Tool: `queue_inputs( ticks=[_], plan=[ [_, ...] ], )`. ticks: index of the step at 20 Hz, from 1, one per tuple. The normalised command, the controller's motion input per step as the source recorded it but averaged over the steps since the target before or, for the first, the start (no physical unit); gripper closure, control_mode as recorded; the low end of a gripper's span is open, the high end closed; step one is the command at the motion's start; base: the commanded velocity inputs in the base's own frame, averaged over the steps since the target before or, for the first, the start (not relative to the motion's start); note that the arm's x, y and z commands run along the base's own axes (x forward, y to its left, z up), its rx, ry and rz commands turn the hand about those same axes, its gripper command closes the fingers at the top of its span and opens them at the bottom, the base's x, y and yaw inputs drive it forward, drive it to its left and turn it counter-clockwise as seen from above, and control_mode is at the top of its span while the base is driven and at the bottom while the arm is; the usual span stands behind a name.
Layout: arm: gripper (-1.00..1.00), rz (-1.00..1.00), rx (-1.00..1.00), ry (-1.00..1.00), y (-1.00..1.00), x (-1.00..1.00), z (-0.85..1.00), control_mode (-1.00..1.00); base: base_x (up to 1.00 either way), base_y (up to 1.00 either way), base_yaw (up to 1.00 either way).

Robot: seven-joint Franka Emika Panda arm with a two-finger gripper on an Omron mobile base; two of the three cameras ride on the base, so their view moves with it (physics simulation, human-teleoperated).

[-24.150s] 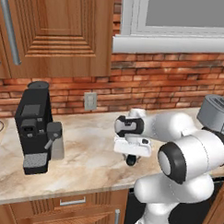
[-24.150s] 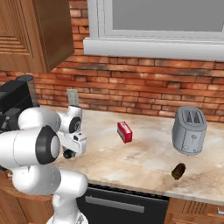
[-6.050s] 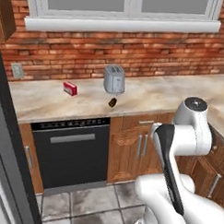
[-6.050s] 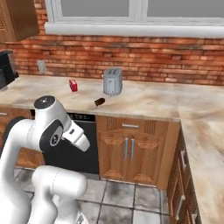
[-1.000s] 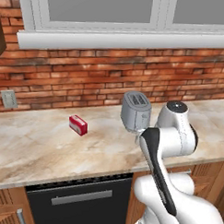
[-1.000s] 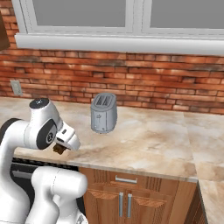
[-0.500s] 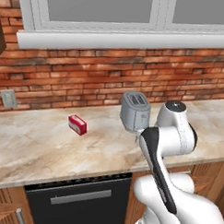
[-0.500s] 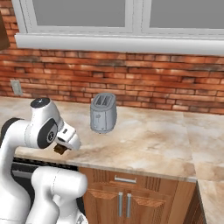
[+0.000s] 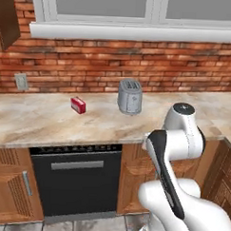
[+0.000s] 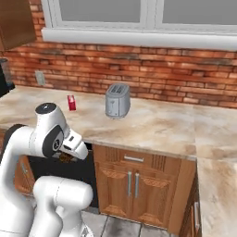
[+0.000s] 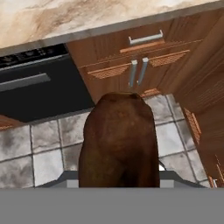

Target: Place the eggplant and sweet potato inside the fridge drawer. Close the drawer after placing the vegetables.

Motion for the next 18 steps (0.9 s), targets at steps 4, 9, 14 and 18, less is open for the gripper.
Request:
queue_inputs(
  ticks=[4, 9, 14, 18],
  plan=[
    [1.0, 0.0, 0.0, 0.0, 0.0, 0.0, 0.0, 1.0, -1.0, -0.19, 0.3],
    [1.0, 0.0, 0.0, 0.0, 0.0, 0.0, 0.0, 1.0, -1.0, -0.24, 0.34],
    [1.0, 0.0, 0.0, 0.0, 0.0, 0.0, 0.0, 1.0, -1.0, -0.13, 0.36],
    [1.0, 0.0, 0.0, 0.0, 0.0, 0.0, 0.0, 1.0, -0.81, 0.2, 0.49]
  ],
)
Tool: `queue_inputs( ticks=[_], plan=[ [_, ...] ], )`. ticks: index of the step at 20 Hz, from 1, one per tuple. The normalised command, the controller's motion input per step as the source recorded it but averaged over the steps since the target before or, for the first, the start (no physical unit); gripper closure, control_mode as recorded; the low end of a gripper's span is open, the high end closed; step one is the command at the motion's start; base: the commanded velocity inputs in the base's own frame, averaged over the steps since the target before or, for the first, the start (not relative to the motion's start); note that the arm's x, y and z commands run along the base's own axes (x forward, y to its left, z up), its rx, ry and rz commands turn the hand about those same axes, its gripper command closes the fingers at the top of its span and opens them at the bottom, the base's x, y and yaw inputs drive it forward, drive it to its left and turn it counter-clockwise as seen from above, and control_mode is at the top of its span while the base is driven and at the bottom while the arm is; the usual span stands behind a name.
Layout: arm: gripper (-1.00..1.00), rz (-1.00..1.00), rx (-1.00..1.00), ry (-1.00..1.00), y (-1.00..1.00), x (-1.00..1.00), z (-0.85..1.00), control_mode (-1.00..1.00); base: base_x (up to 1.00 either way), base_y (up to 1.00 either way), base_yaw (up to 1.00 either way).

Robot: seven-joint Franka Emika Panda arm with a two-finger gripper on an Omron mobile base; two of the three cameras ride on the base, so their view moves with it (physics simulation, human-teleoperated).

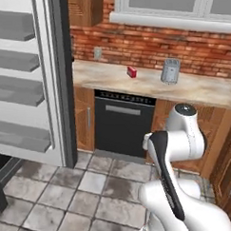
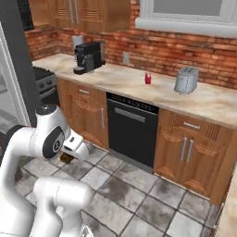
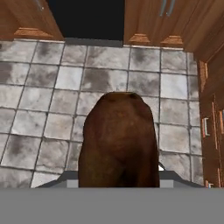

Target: Place the eggplant and sweet potato inside the fridge drawer. Close the drawer after placing the vegetables.

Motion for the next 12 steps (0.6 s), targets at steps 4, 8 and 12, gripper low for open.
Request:
queue_inputs(
  ticks=[4, 8, 12],
  plan=[
    [1.0, 0.0, 0.0, 0.0, 0.0, 0.0, 0.0, 1.0, -0.29, 0.56, 0.58],
    [1.0, 0.0, 0.0, 0.0, 0.0, 0.0, 0.0, 1.0, -0.02, 0.6, 0.65],
    [1.0, 0.0, 0.0, 0.0, 0.0, 0.0, 0.0, 1.0, 0.16, 0.52, 0.65]
  ],
)
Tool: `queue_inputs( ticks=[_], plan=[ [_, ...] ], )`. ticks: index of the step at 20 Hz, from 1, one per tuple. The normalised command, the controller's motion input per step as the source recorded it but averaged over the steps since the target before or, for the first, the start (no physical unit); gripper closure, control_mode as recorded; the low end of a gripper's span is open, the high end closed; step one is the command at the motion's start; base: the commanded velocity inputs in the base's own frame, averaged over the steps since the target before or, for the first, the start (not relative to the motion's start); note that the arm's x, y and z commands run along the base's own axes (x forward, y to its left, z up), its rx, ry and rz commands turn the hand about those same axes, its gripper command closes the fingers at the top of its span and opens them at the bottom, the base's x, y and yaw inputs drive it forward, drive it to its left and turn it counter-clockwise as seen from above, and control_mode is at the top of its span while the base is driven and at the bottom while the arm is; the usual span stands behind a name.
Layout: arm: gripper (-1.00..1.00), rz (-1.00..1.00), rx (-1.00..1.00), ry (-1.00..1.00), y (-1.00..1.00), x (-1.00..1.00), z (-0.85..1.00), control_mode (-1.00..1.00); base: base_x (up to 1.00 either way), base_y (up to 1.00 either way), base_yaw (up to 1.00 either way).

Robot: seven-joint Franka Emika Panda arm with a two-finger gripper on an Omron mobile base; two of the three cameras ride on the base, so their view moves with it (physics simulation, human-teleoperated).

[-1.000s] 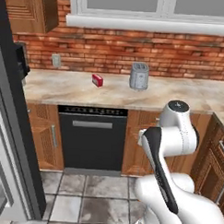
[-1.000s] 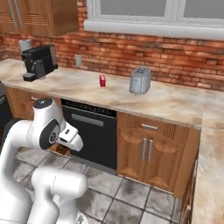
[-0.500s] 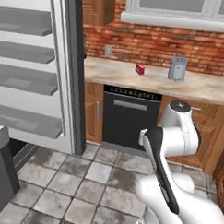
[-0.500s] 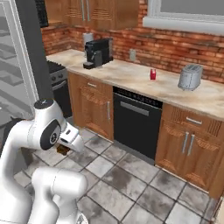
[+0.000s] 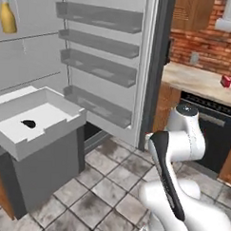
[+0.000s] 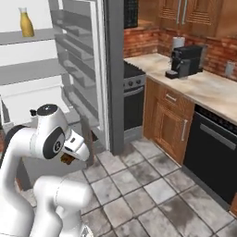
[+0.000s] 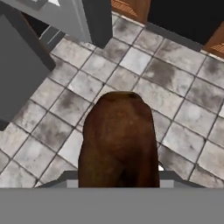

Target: Place the eggplant and sweet potato inside the fridge drawer. Close the drawer after placing the vegetables.

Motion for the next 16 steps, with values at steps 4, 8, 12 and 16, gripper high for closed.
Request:
queue_inputs(
  ticks=[4, 8, 12, 16],
  plan=[
    [1.0, 0.0, 0.0, 0.0, 0.0, 0.0, 0.0, 1.0, 0.72, 0.38, 0.56],
    [1.0, 0.0, 0.0, 0.0, 0.0, 0.0, 0.0, 1.0, 0.79, 0.44, 0.5],
    [1.0, 0.0, 0.0, 0.0, 0.0, 0.0, 0.0, 1.0, 0.45, 0.66, 0.47],
    [1.0, 0.0, 0.0, 0.0, 0.0, 0.0, 0.0, 1.0, 0.06, 0.04, 0.38]
  ],
)
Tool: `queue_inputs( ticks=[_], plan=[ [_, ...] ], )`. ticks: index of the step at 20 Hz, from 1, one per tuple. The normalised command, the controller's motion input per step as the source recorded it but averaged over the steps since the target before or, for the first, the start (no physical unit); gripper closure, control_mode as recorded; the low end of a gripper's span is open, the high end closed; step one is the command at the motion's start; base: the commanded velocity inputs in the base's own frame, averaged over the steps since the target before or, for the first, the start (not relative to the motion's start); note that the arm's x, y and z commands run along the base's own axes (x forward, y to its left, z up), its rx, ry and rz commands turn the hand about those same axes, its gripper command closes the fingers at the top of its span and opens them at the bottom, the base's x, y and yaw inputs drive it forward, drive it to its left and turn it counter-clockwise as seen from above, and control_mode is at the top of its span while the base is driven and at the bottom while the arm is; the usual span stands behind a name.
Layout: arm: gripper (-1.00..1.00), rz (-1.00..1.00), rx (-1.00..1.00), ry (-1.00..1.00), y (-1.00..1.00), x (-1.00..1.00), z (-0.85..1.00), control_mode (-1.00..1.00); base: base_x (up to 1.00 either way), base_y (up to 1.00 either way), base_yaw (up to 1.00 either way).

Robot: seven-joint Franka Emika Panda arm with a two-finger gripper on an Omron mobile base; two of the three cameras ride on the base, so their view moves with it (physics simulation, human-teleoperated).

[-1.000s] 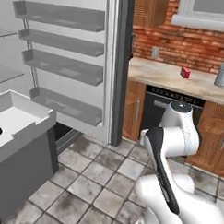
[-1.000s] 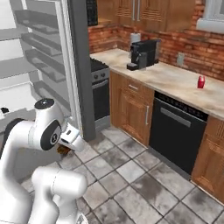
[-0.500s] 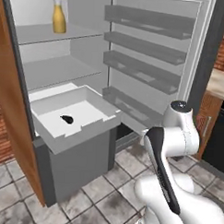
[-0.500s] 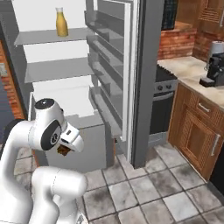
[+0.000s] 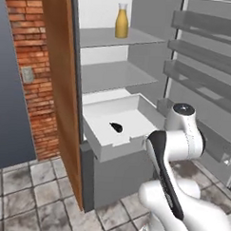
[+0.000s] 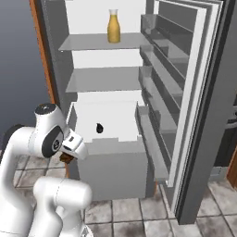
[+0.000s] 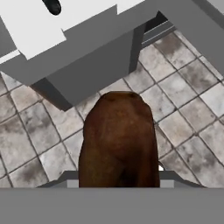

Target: Place the eggplant and sweet potato inside the fridge drawer. Close the drawer after placing the vegetables.

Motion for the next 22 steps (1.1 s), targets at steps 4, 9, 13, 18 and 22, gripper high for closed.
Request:
queue_inputs(
  ticks=[4, 9, 13, 18, 22],
  plan=[
    [1.0, 0.0, 0.0, 0.0, 0.0, 0.0, 0.0, 1.0, 0.05, 0.0, 0.33],
    [1.0, 0.0, 0.0, 0.0, 0.0, 0.0, 0.0, 1.0, -0.04, 0.0, 0.31],
    [1.0, 0.0, 0.0, 0.0, 0.0, 0.0, 0.0, 1.0, 0.38, 0.0, 0.33],
    [1.0, 0.0, 0.0, 0.0, 0.0, 0.0, 0.0, 1.0, 0.27, 0.01, 0.29],
    [1.0, 0.0, 0.0, 0.0, 0.0, 0.0, 0.0, 1.0, 0.57, 0.52, -0.05]
  ],
)
